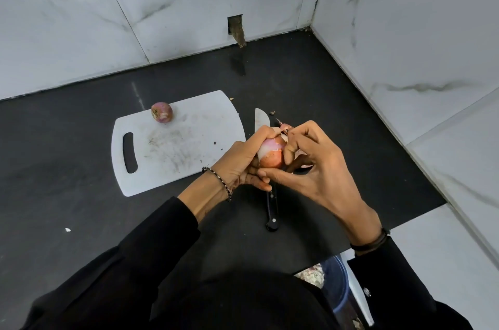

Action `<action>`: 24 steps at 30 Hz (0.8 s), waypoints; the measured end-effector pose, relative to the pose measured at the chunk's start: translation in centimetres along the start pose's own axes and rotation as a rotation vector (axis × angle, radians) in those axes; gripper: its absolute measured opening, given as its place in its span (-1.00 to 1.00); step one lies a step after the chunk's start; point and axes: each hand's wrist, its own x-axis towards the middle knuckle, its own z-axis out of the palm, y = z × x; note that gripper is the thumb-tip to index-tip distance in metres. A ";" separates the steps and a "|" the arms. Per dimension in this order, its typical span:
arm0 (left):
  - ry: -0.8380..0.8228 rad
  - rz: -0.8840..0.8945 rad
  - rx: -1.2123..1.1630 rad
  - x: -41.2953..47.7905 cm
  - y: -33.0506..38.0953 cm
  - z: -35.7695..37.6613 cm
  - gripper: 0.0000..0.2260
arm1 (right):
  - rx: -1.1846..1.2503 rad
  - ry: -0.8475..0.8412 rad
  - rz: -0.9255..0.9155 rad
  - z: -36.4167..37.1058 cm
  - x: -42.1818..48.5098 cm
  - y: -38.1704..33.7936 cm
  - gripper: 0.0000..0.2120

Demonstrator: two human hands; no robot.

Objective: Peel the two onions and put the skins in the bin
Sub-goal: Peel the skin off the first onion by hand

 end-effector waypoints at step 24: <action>0.055 -0.009 0.098 1.0 -0.2 -1.3 -0.45 | 0.143 -0.182 0.100 -1.9 1.9 1.9 -0.85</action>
